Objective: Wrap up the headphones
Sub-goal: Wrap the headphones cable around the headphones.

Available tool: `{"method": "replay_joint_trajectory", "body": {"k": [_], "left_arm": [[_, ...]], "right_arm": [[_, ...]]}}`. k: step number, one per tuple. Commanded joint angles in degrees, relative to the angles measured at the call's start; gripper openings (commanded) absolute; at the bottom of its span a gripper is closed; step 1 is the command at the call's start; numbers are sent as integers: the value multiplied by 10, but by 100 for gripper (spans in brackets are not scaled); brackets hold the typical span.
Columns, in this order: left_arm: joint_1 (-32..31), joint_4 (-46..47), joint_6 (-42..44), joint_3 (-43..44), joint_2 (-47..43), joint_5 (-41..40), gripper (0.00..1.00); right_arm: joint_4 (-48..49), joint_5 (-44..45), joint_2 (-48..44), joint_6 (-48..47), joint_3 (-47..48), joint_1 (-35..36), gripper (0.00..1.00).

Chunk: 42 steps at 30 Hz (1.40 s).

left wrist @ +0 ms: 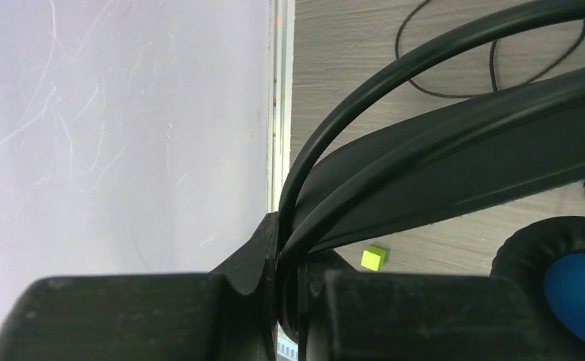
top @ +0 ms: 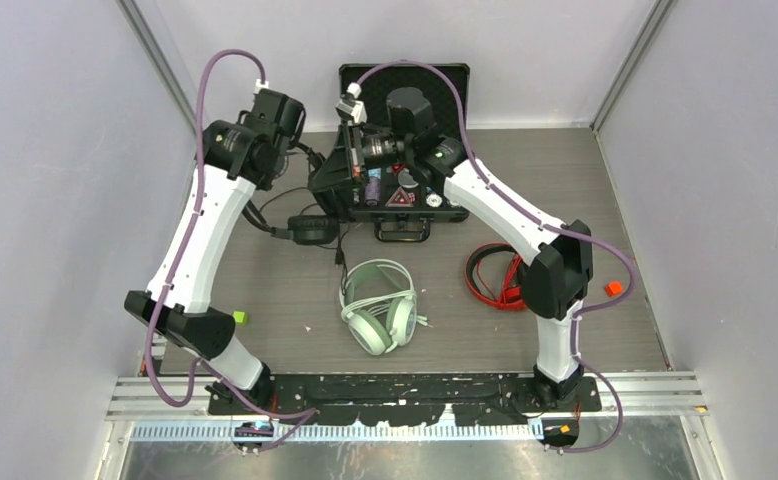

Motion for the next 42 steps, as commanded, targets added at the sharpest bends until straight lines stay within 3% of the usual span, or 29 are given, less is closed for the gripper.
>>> {"method": "replay_joint_trajectory", "body": {"k": [1,10,18,25,33,37,42], "left_arm": [[21,54,-68,34,-16,-22,0],[43,146,-127,25,-47,-36,0],[106,221,-228,-13,-84,105,0],[117,267,-299,-30,-96,182,0],[131,289,-331,-35,-105,227,0],[134,310,-344,-44,-117,244,0],[137,319,-370,-45,-126,264,0]], "right_arm": [[43,9,-13,10,31,21,9],[44,88,-5,-28,55,39,12],[27,179,-7,-111,53,72,12],[20,273,-26,-224,20,116,12],[40,420,-84,-364,-79,150,12],[107,441,-111,-380,-140,152,12],[142,437,-125,-390,-171,156,19]]}}
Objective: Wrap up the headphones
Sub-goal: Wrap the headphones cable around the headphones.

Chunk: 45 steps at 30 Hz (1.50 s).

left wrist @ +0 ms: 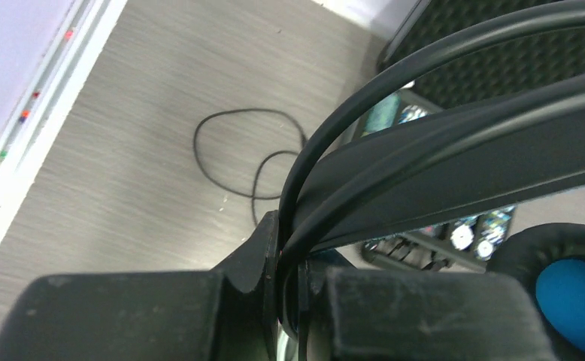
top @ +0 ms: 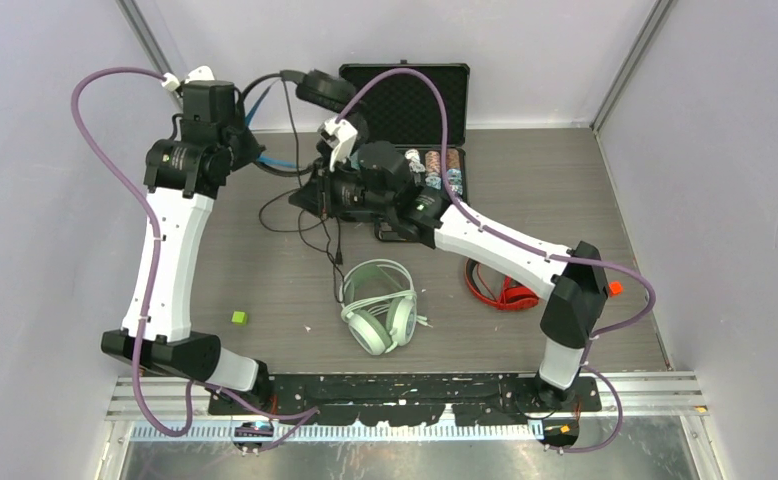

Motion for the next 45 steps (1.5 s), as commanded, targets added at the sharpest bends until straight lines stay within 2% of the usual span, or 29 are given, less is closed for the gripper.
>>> {"method": "replay_joint_trajectory", "body": {"k": [1,7,11,16,23,27,40,42,43,45], "left_arm": [[9,122,-70,18,-39,31,0],[10,124,-78,22,-46,52,0],[10,120,-78,32,-56,59,0],[10,107,-83,57,-60,82,0],[10,94,-87,84,-65,108,0],[10,95,-95,90,-68,127,0],[10,79,-102,121,-69,135,0],[10,80,-101,121,-70,139,0],[10,81,-102,121,-70,139,0],[10,82,-96,125,-69,140,0]], "right_arm": [[67,8,-39,-35,-38,15,20],[154,1,-56,-76,-111,15,26],[246,-14,-58,-108,-167,15,32],[402,-23,-34,-115,-230,15,49],[551,-13,37,-97,-233,15,64],[585,-3,75,-109,-207,15,67],[633,7,148,-89,-147,0,65],[628,-5,150,-86,-142,-6,54],[627,-9,150,-80,-141,-8,40],[634,-9,148,-69,-149,-15,22]]}}
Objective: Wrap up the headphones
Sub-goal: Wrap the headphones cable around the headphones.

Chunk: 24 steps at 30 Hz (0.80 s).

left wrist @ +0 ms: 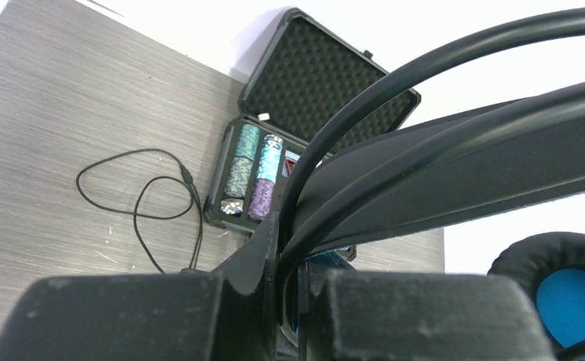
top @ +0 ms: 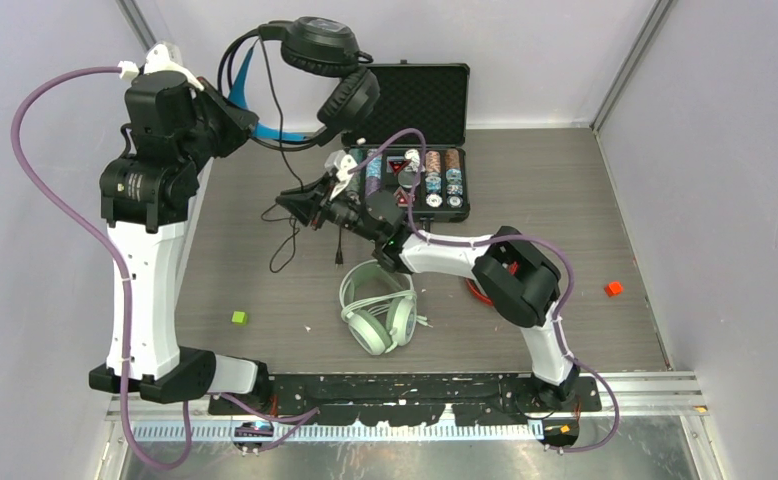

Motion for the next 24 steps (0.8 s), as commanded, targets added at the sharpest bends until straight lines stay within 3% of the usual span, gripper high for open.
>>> {"method": "replay_joint_trajectory", "body": {"k": [1,2,3,9,14,18,24], "left_arm": [[4,41,-12,42,-19,15,0],[3,35,-4,51,-16,8,0],[3,29,7,64,-13,-2,0],[4,8,62,120,9,-75,0],[3,12,71,133,19,-49,0],[4,18,90,123,18,44,0],[4,24,164,64,-6,249,0]], "right_arm": [[52,-3,-3,24,10,-16,13],[63,-3,-4,34,-2,-20,4],[68,-4,-8,41,-11,-25,1],[84,-13,-53,36,-115,-41,0],[110,-13,-64,70,-157,-65,1],[120,-16,-57,108,-150,-90,1],[105,-20,-53,143,-121,-125,1]]}}
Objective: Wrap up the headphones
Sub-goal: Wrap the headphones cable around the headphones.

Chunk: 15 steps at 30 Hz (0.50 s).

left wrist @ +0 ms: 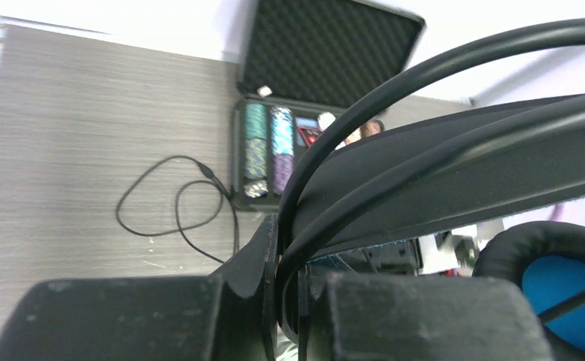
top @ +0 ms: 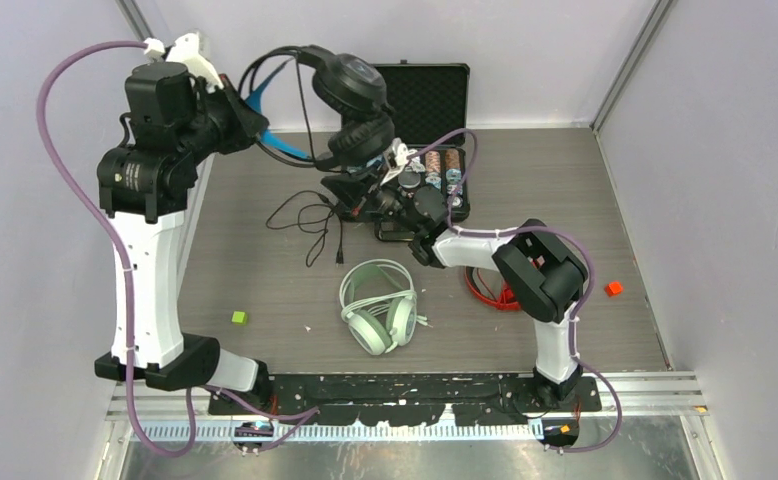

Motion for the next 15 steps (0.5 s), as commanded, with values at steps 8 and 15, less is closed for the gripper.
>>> {"method": "replay_joint_trajectory", "body": {"k": [8,15], "left_arm": [[4,71,102,-150,-86,386,0],[3,85,162,-207,-92,515,0]], "right_arm": [[-6,-11,-27,90,-1,-106,13],[15,-42,-58,131,-35,-164,13]]}}
